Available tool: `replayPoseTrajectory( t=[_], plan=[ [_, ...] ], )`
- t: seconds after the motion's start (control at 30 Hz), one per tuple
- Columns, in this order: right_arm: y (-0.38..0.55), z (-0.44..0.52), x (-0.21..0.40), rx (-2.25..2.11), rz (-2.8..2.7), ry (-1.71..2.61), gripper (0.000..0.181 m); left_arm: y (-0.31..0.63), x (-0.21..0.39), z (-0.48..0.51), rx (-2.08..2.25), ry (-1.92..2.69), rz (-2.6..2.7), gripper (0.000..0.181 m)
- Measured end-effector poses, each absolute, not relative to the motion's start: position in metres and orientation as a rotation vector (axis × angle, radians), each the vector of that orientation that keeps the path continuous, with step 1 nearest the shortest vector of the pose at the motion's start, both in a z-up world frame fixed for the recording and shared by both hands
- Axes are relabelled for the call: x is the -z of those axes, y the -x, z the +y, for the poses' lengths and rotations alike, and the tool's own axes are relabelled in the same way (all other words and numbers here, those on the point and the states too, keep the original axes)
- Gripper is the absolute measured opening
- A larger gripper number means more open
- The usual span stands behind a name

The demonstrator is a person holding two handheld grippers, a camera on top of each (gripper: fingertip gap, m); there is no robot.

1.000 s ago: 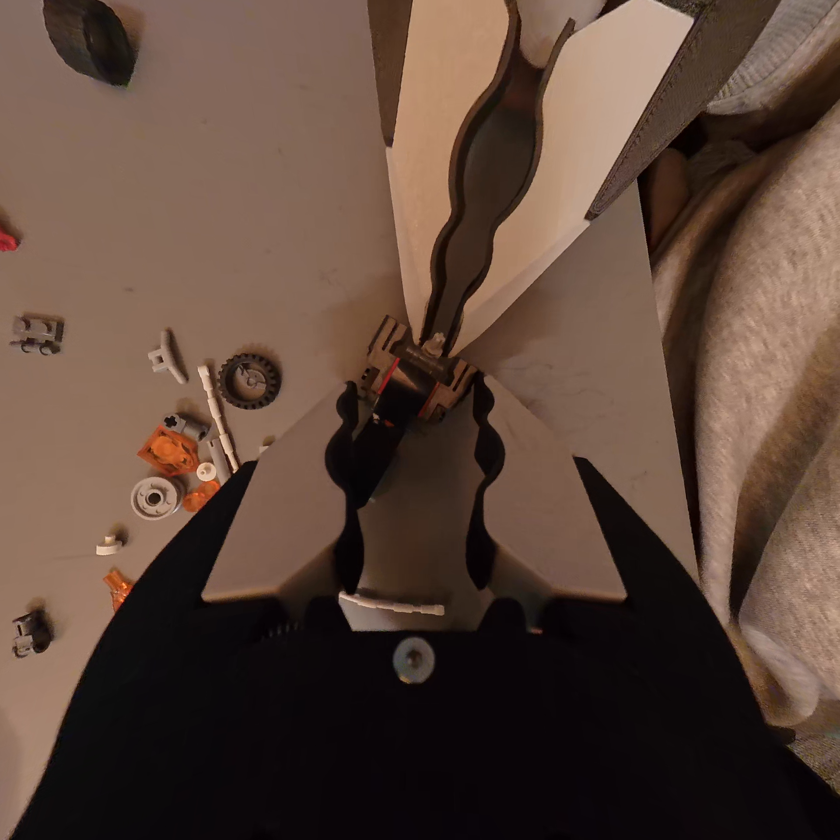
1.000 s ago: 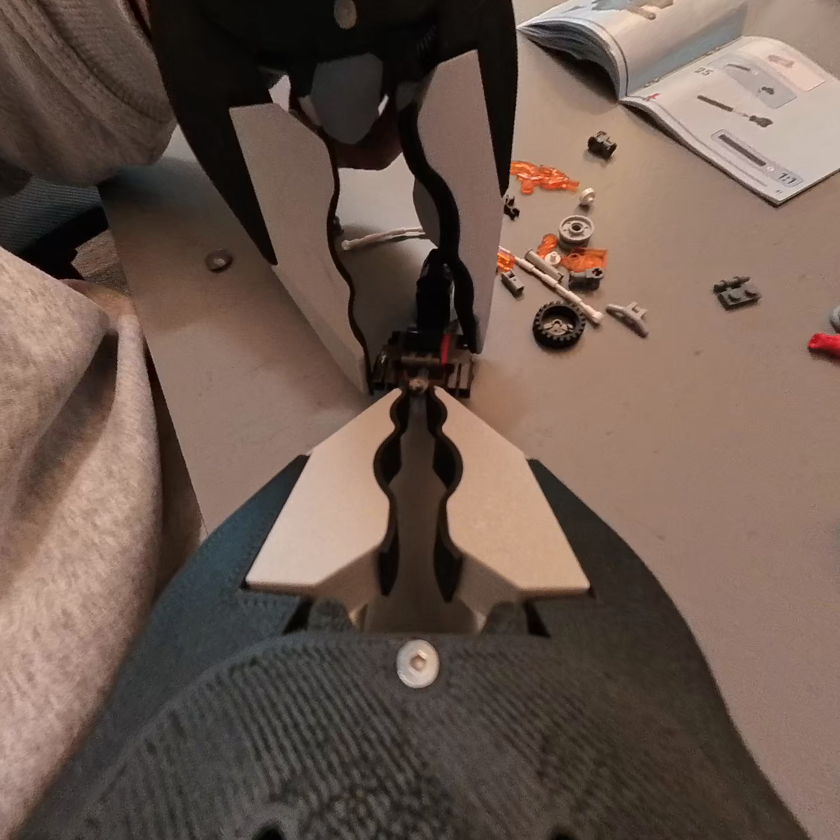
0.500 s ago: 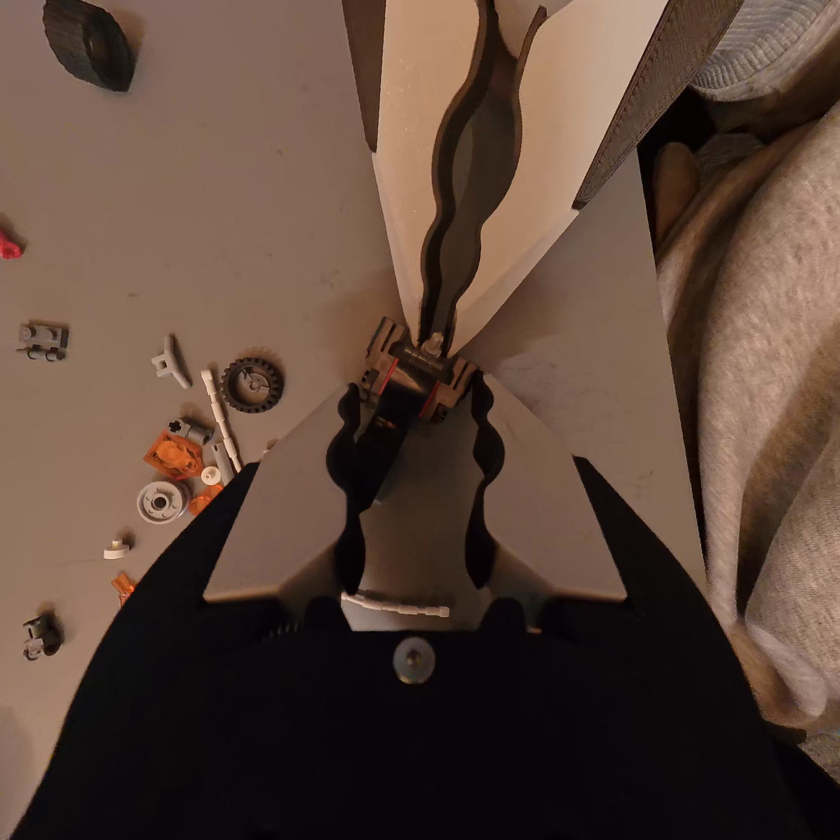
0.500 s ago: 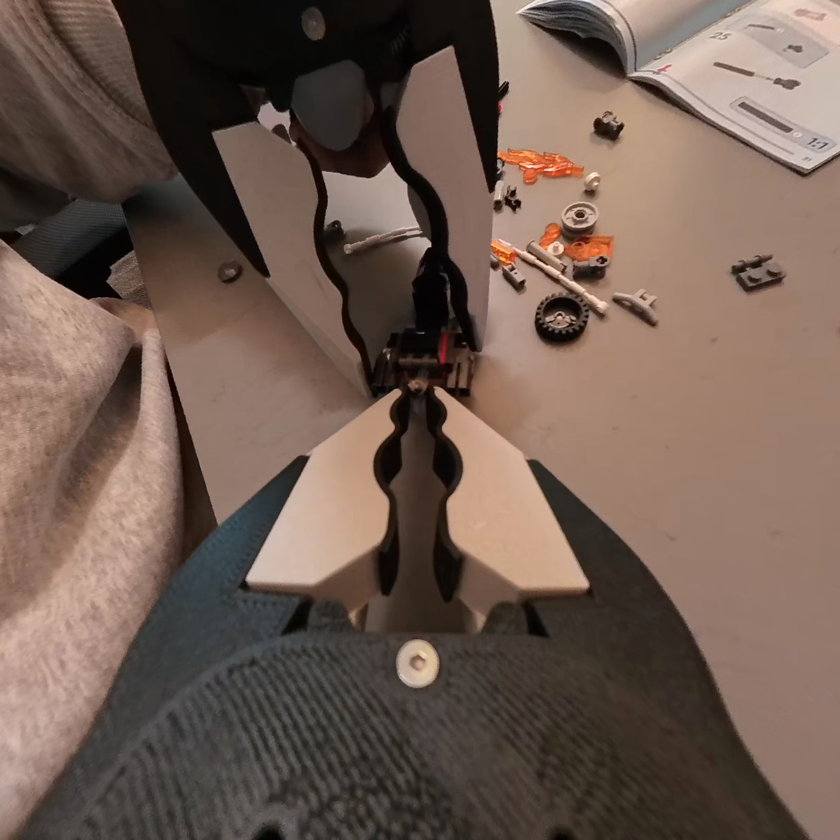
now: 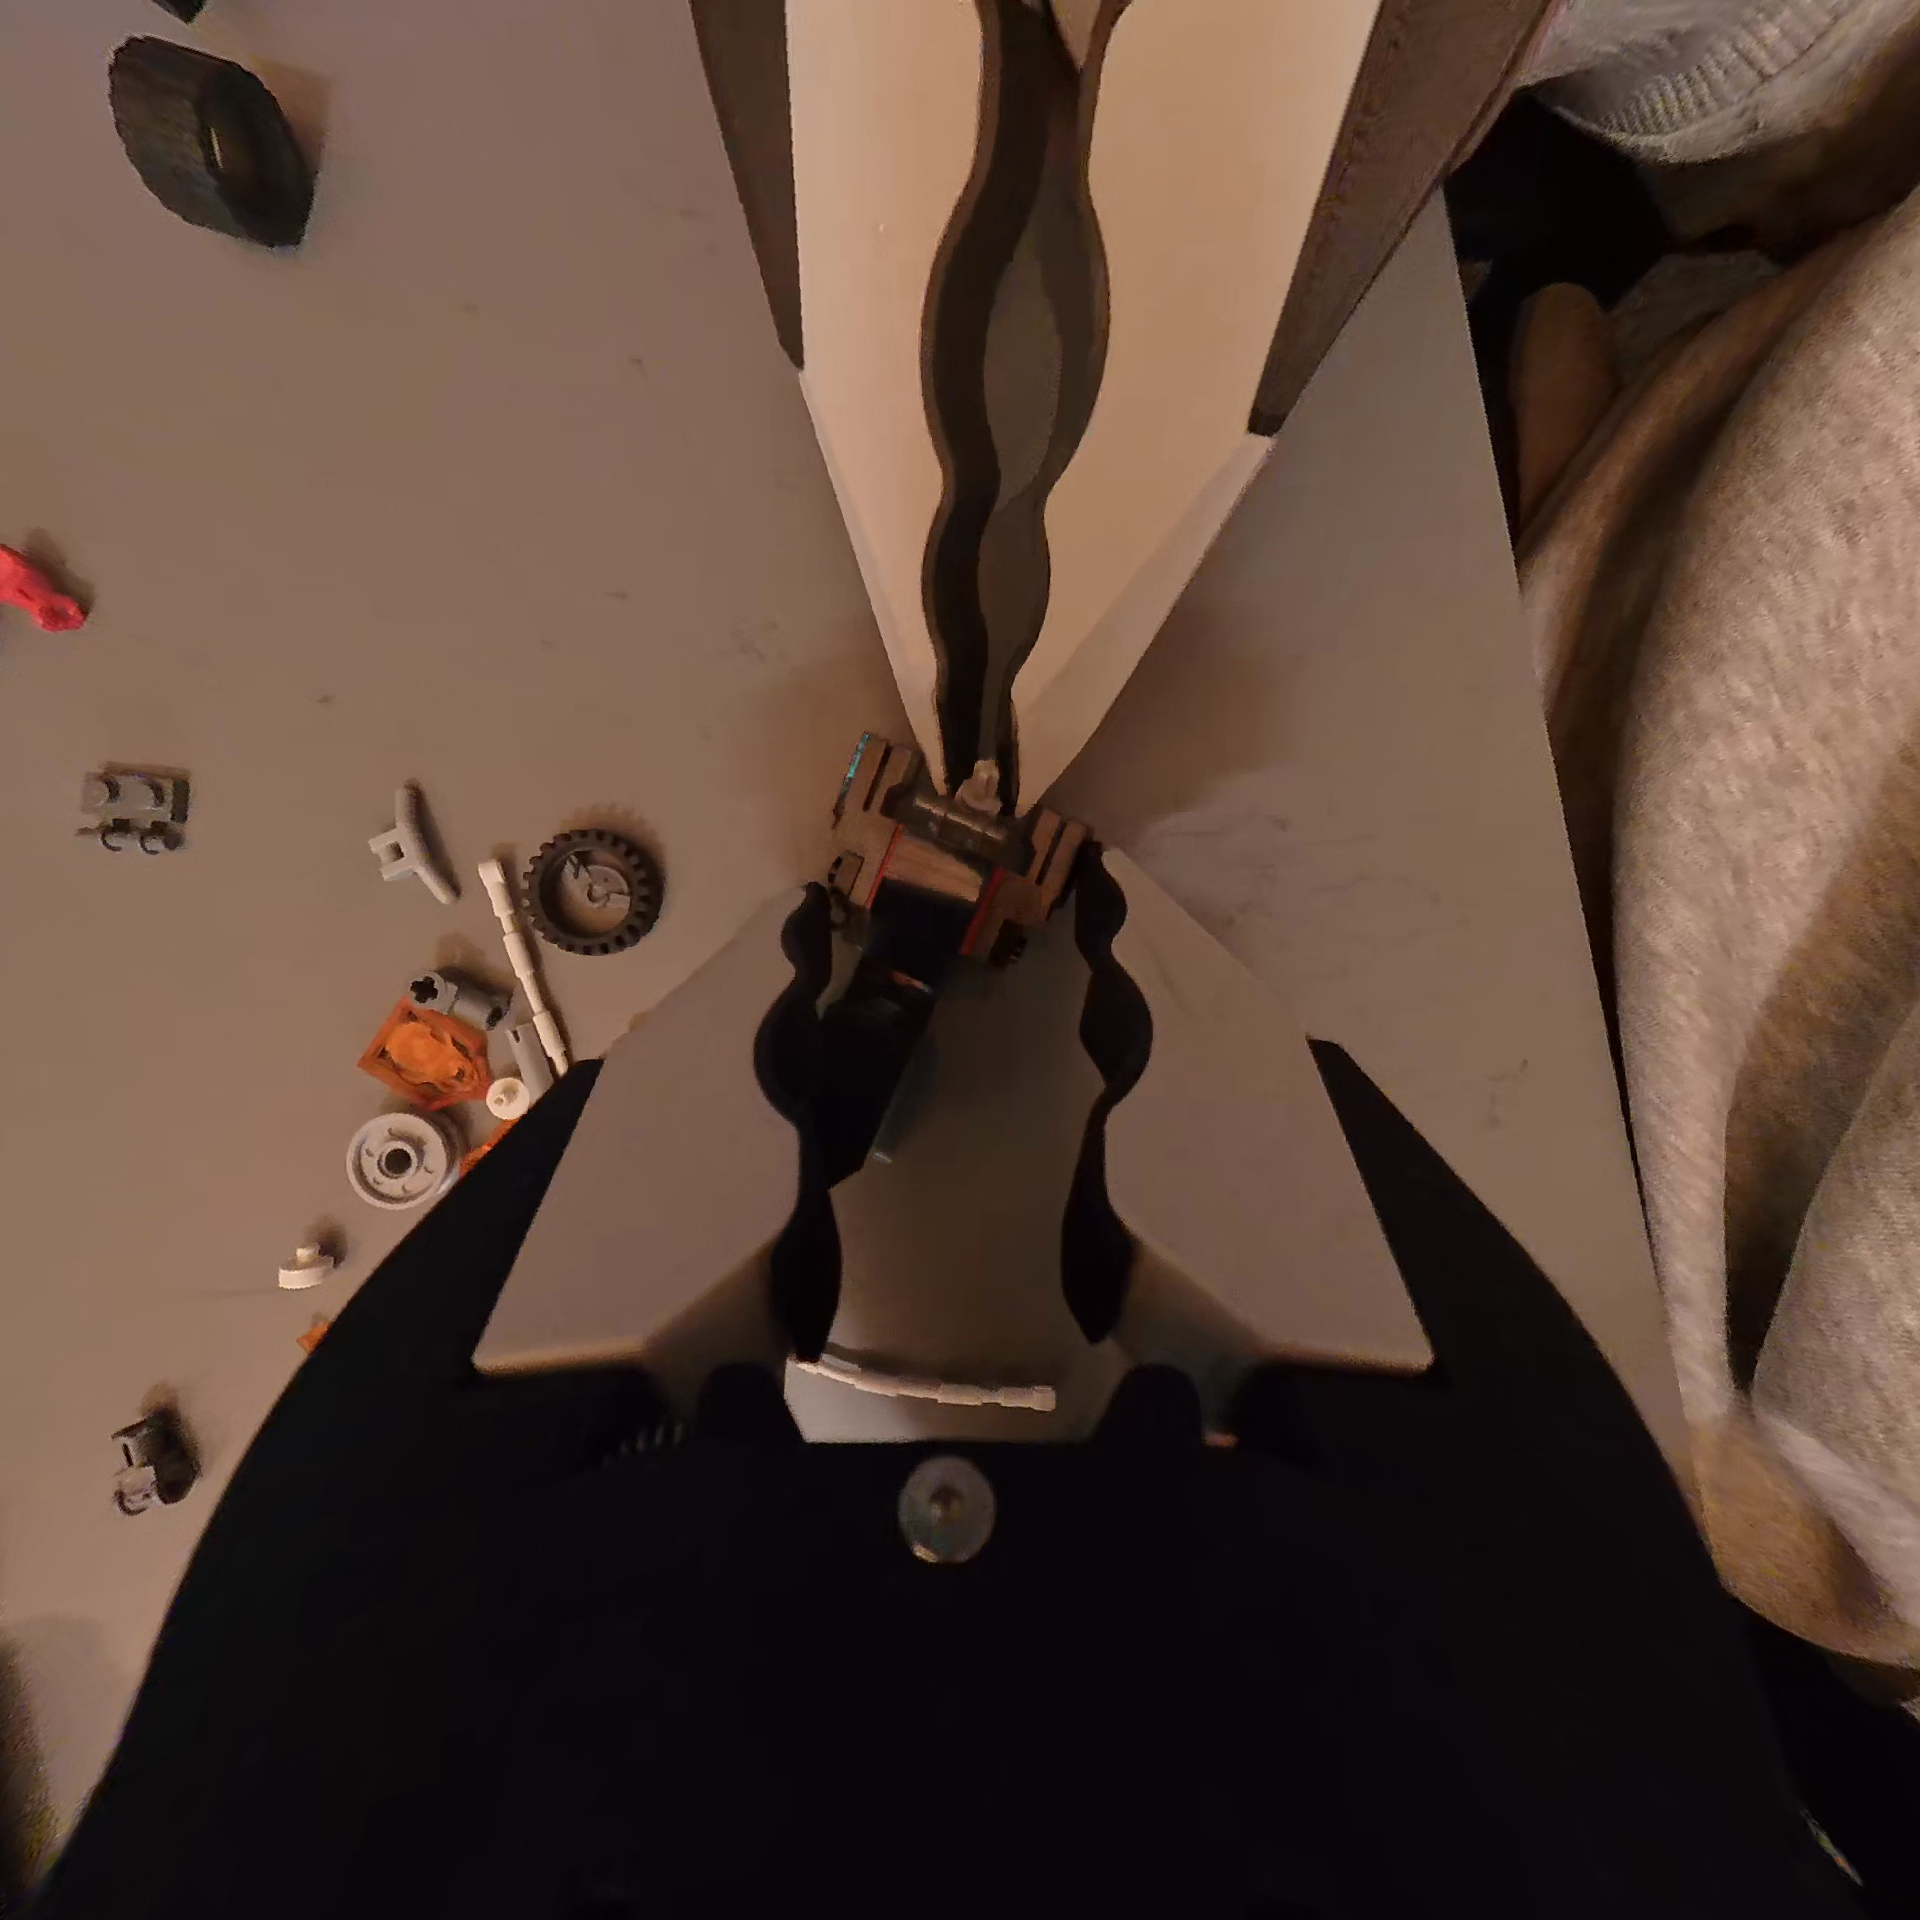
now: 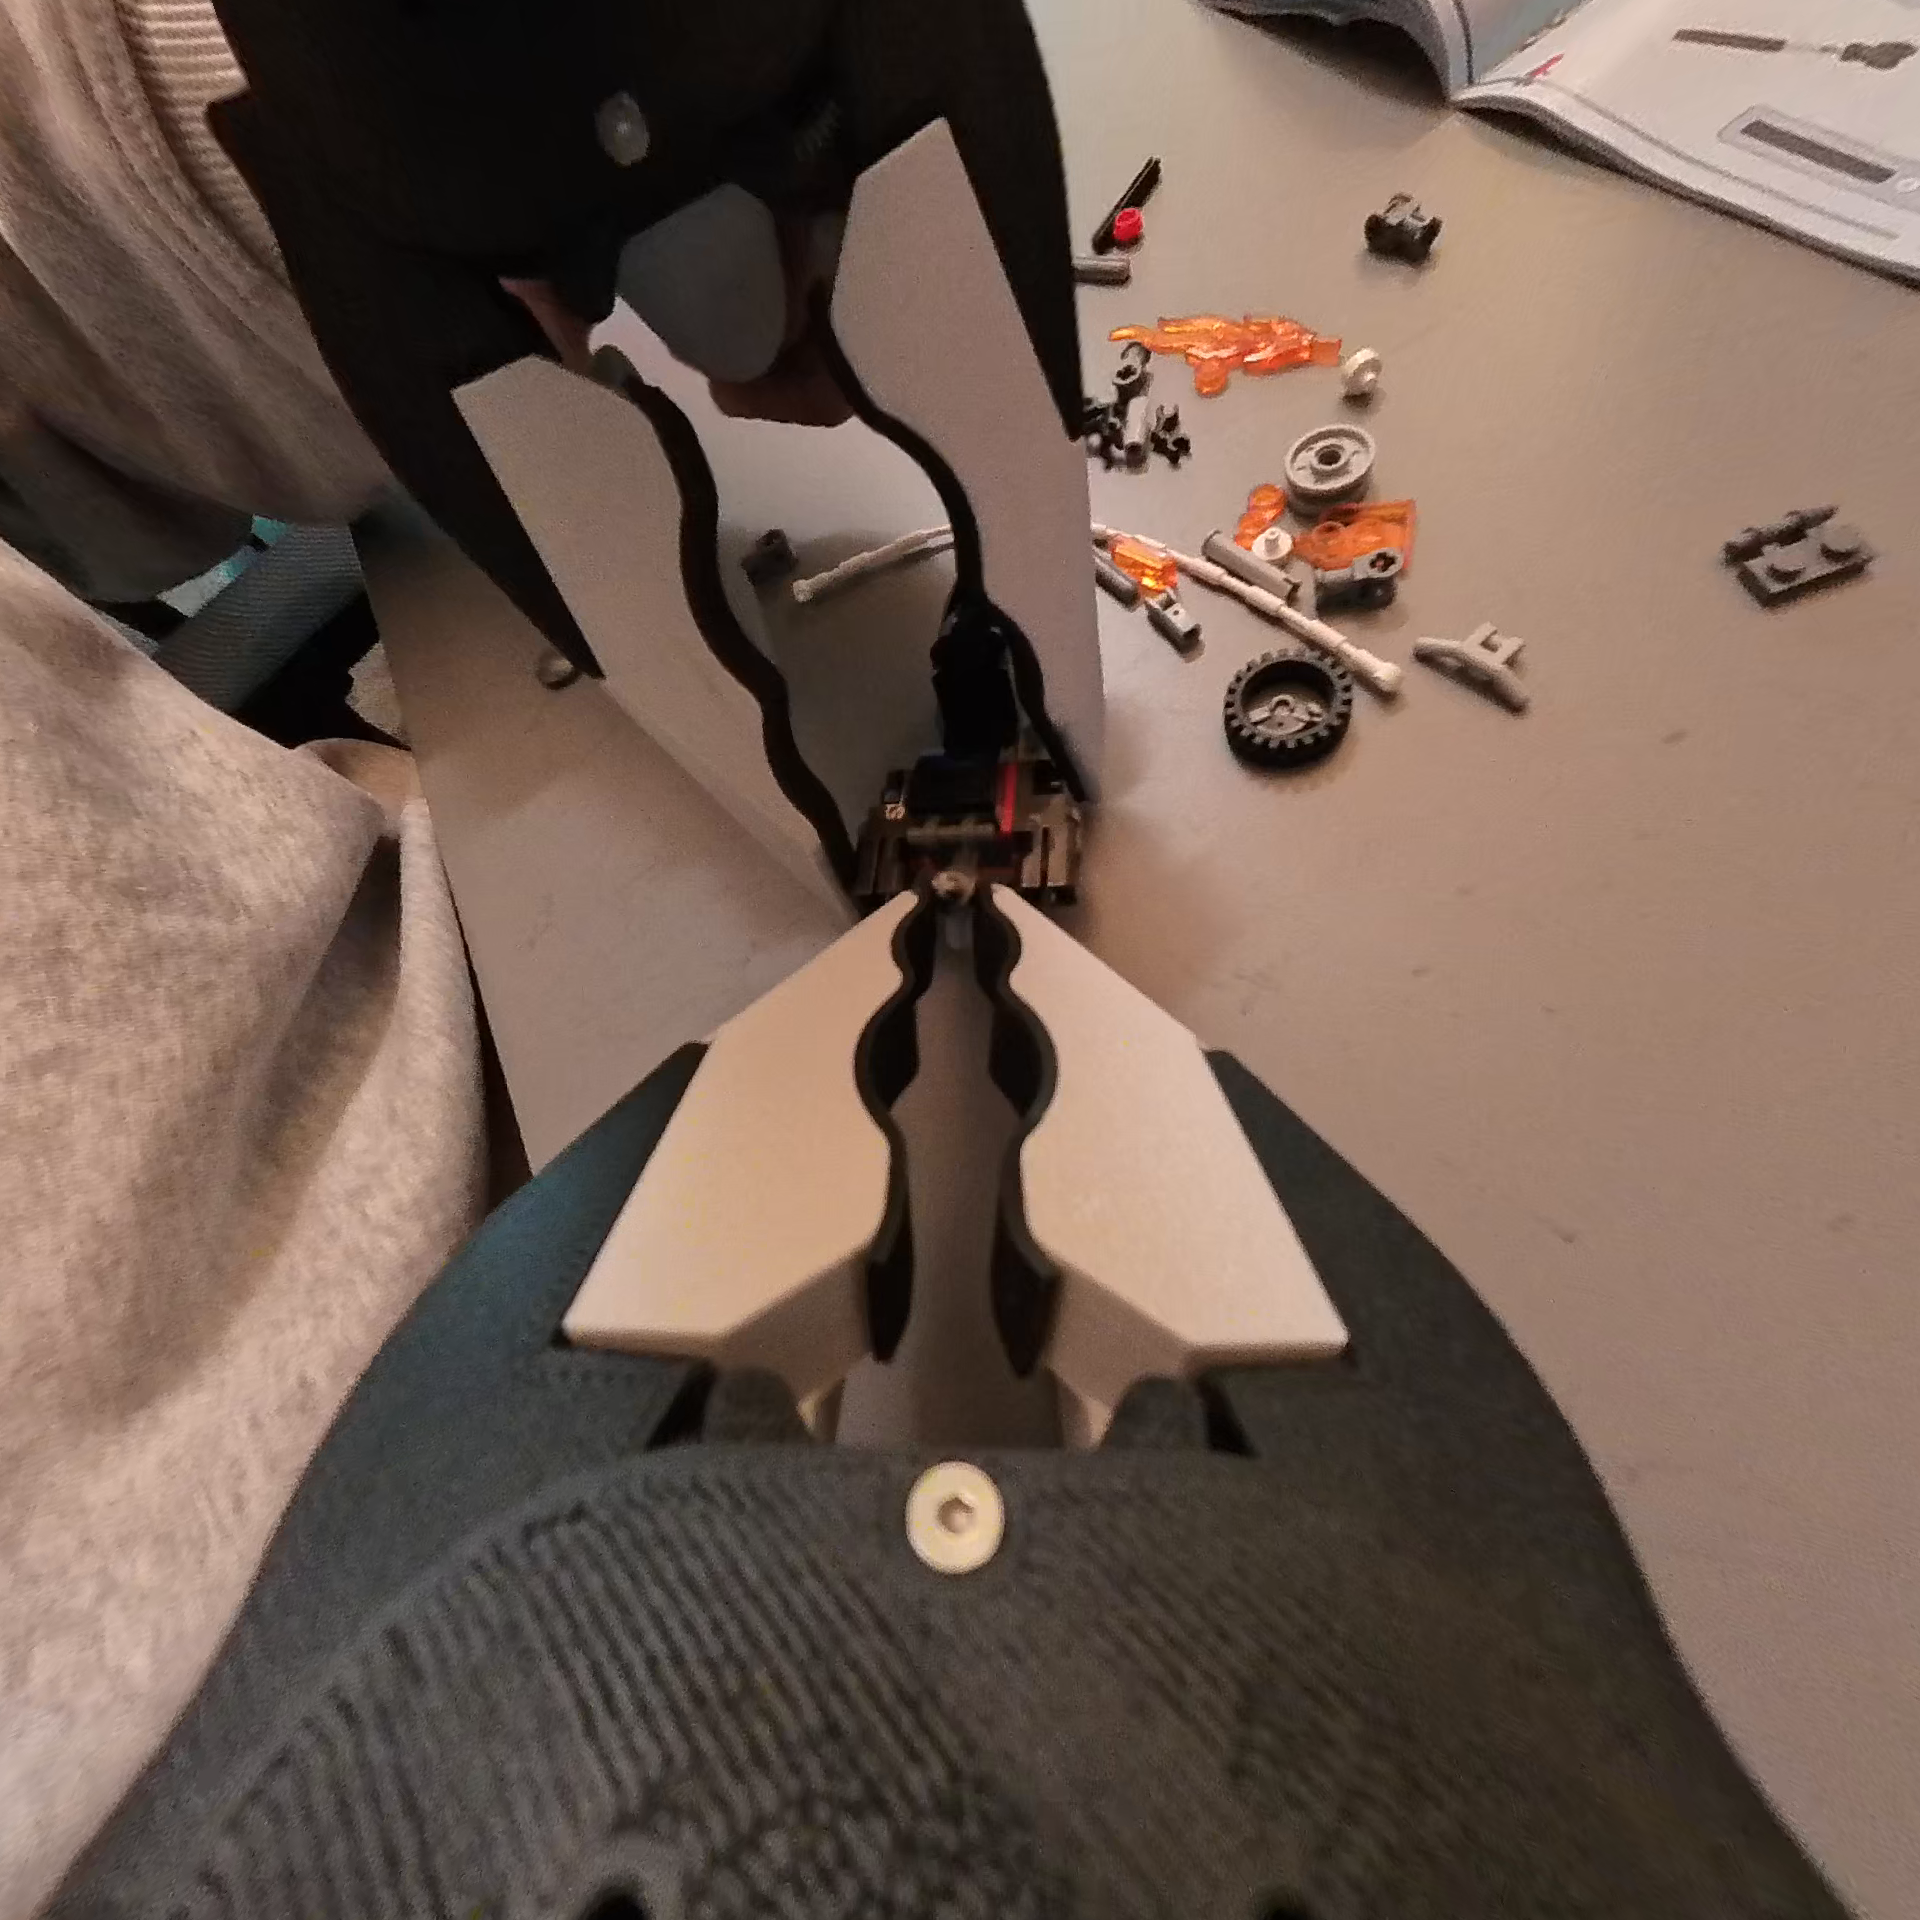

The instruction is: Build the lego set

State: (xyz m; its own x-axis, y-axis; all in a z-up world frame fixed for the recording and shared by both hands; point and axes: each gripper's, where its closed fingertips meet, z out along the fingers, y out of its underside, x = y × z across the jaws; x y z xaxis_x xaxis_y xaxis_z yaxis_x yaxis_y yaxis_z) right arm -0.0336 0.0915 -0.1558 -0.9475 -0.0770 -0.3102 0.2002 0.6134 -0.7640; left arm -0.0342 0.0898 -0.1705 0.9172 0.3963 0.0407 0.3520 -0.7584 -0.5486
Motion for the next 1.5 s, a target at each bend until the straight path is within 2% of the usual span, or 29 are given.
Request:
replayPoseTrajectory(
  t=[0.47,0.67,1.03,1.5],
  plan=[
    [0.032,0.091,0.158,1.3,2.626,0.025,0.005,0.034,0.171,0.088,-0.107,2.513,-0.534,0.048],
    [0.029,0.091,0.158,1.305,2.633,0.058,0.005,0.027,0.174,0.09,-0.016,2.484,-0.553,0.058],
    [0.028,0.091,0.157,1.302,2.626,0.071,0.005,0.026,0.17,0.086,-0.077,2.492,-0.419,0.043],
    [0.024,0.09,0.157,1.28,2.599,0.073,0.005,0.02,0.171,0.086,-0.076,2.451,-0.452,0.041]
  ],
)
